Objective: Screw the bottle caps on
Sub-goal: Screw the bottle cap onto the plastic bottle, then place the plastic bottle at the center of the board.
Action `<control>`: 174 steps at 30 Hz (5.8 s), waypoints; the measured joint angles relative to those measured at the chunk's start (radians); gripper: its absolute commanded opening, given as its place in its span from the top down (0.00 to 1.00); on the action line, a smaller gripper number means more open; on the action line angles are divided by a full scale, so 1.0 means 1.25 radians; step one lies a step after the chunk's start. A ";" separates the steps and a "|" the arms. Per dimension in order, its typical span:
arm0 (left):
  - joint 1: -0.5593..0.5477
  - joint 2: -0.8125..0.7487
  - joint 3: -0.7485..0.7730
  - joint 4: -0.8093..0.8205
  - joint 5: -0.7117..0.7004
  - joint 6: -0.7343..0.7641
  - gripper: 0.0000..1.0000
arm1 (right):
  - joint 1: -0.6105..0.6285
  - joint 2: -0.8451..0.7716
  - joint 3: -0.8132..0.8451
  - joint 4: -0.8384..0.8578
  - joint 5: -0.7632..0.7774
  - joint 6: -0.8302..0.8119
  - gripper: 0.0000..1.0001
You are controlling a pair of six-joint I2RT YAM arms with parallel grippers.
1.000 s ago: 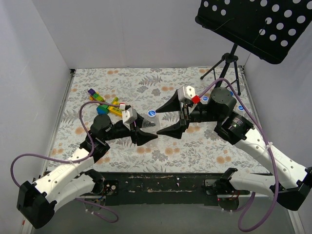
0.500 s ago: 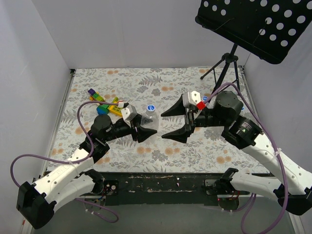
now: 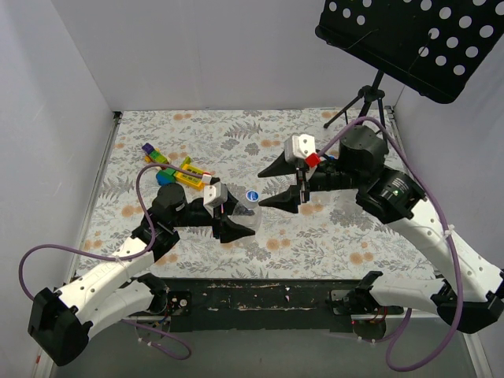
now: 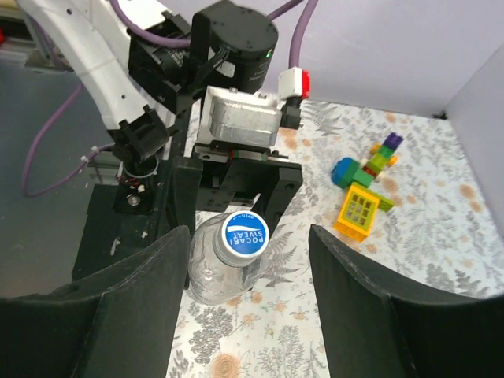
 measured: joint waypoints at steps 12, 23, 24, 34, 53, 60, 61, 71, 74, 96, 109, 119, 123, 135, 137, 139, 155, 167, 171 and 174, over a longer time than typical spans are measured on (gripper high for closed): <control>-0.005 0.000 0.001 -0.005 0.042 0.017 0.87 | 0.000 0.085 0.001 -0.053 -0.104 -0.031 0.56; -0.005 -0.001 0.001 -0.006 0.026 0.021 0.86 | -0.003 0.092 0.001 -0.051 -0.117 -0.008 0.90; -0.005 -0.003 0.001 -0.006 0.013 0.021 0.87 | -0.004 0.092 0.001 -0.049 -0.111 -0.003 0.91; -0.023 -0.025 -0.023 -0.027 -0.314 0.048 0.90 | 0.045 0.077 -0.078 0.076 0.247 0.227 0.99; -0.058 0.009 0.011 -0.117 -0.498 0.131 0.93 | 0.070 0.089 -0.022 -0.058 0.447 0.287 0.20; -0.023 0.034 0.034 -0.138 -0.167 0.134 0.93 | 0.018 0.042 0.051 -0.238 0.231 0.019 0.20; -0.022 0.044 0.037 -0.140 -0.128 0.137 0.93 | 0.019 0.039 0.051 -0.256 0.212 -0.011 0.20; -0.021 0.085 0.043 -0.156 0.068 0.145 0.94 | 0.019 0.052 0.071 -0.388 0.048 -0.271 0.27; -0.021 0.087 0.043 -0.156 0.084 0.146 0.95 | 0.019 0.084 0.109 -0.414 0.022 -0.317 0.30; -0.021 0.087 0.045 -0.156 0.107 0.149 0.97 | 0.060 0.237 0.259 -0.561 -0.024 -0.434 0.57; -0.022 0.070 0.045 -0.178 0.018 0.154 0.97 | 0.066 0.255 0.266 -0.537 0.047 -0.302 0.99; -0.085 0.011 -0.002 -0.156 -0.374 0.165 0.80 | 0.065 0.216 0.139 -0.325 0.294 0.114 0.99; -0.094 0.006 -0.012 -0.128 -0.413 0.160 0.11 | 0.066 0.204 0.123 -0.292 0.326 0.178 0.99; -0.085 -0.010 -0.013 -0.067 -0.494 0.107 0.02 | 0.057 0.223 0.222 -0.445 0.454 0.141 0.99; -0.081 -0.013 -0.012 -0.063 -0.500 0.103 0.02 | 0.042 0.243 0.245 -0.482 0.496 0.132 0.99; -0.078 -0.013 -0.012 -0.060 -0.508 0.096 0.02 | 0.023 0.266 0.262 -0.513 0.536 0.124 0.99; 0.065 -0.029 -0.011 -0.041 -0.746 -0.102 0.02 | -0.129 0.321 0.154 -0.587 0.650 0.083 0.99; 0.066 -0.058 -0.011 -0.040 -0.814 -0.111 0.02 | -0.140 0.282 0.085 -0.530 0.644 0.081 0.85; 0.066 -0.058 -0.011 -0.040 -0.815 -0.111 0.02 | -0.140 0.256 0.061 -0.529 0.645 0.088 0.70; 0.066 -0.058 -0.011 -0.040 -0.815 -0.111 0.02 | -0.140 0.242 0.051 -0.529 0.651 0.096 0.61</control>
